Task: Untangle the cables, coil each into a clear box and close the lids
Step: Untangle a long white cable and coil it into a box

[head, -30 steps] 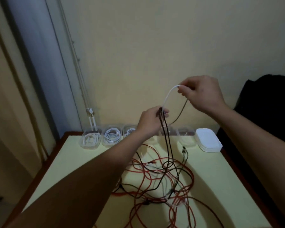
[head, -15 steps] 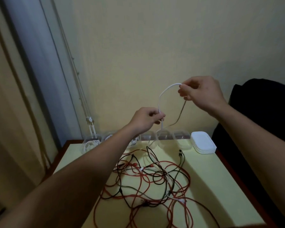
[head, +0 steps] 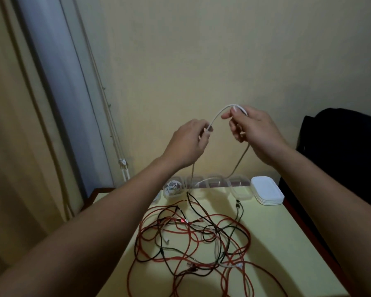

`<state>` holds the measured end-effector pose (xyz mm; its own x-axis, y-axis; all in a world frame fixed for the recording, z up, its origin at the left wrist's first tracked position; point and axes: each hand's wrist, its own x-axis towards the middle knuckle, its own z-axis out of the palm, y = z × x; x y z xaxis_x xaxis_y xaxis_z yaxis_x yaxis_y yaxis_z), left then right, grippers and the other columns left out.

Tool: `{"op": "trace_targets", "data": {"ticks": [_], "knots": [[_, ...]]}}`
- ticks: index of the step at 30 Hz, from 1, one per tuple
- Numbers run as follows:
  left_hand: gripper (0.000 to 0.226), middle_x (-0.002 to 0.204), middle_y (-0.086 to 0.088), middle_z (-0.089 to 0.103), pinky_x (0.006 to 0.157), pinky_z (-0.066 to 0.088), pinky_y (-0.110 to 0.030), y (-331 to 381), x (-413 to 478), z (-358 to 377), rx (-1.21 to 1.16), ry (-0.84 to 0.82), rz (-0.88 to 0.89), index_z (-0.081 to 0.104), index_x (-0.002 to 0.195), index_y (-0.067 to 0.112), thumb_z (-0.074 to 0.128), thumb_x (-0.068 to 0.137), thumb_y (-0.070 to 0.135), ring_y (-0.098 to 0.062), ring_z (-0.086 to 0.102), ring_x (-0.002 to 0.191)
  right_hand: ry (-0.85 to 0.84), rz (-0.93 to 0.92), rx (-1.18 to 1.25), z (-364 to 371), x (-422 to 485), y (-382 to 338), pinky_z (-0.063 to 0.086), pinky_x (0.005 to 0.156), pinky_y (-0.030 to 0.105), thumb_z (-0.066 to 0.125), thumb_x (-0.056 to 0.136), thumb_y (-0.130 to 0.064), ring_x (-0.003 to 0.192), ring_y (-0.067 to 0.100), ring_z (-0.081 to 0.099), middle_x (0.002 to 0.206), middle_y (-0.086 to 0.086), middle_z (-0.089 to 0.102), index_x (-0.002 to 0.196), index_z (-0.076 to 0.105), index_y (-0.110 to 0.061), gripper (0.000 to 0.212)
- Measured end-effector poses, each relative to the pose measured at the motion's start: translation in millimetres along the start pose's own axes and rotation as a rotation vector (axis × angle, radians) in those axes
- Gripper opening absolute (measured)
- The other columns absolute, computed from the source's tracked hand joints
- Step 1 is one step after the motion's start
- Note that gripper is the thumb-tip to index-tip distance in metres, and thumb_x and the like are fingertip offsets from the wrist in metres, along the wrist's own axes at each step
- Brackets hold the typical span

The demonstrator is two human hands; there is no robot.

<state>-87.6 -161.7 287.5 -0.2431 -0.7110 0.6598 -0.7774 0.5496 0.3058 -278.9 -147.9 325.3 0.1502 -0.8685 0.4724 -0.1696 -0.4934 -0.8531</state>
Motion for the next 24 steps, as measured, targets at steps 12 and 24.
{"op": "trace_targets", "data": {"ticks": [12,24], "knots": [[0.024,0.083,0.000,0.072,0.078,0.055,-0.039,-34.6,-32.4,17.4,-0.083,-0.144,-0.278,0.070,0.094,0.012,0.052,0.102,0.024,-0.017,0.069,0.075,0.113,0.278,-0.637,-34.3,-13.1,20.0,0.047,0.085,0.035,0.064,0.092,-0.035,0.100,0.025,0.065,0.113,0.010,0.068,0.125,0.062,-0.015,0.038],[0.025,0.091,-0.009,0.059,0.068,0.041,-0.037,23.0,19.2,-19.7,0.148,-0.009,0.272,0.066,0.109,0.013,0.047,0.101,0.028,-0.030,0.058,0.084,0.130,-0.385,-0.936,15.7,-20.5,12.5,0.043,0.092,0.044,0.047,0.104,-0.038,0.114,0.030,0.057,0.124,0.005,0.064,0.134,0.057,-0.022,0.035]]}}
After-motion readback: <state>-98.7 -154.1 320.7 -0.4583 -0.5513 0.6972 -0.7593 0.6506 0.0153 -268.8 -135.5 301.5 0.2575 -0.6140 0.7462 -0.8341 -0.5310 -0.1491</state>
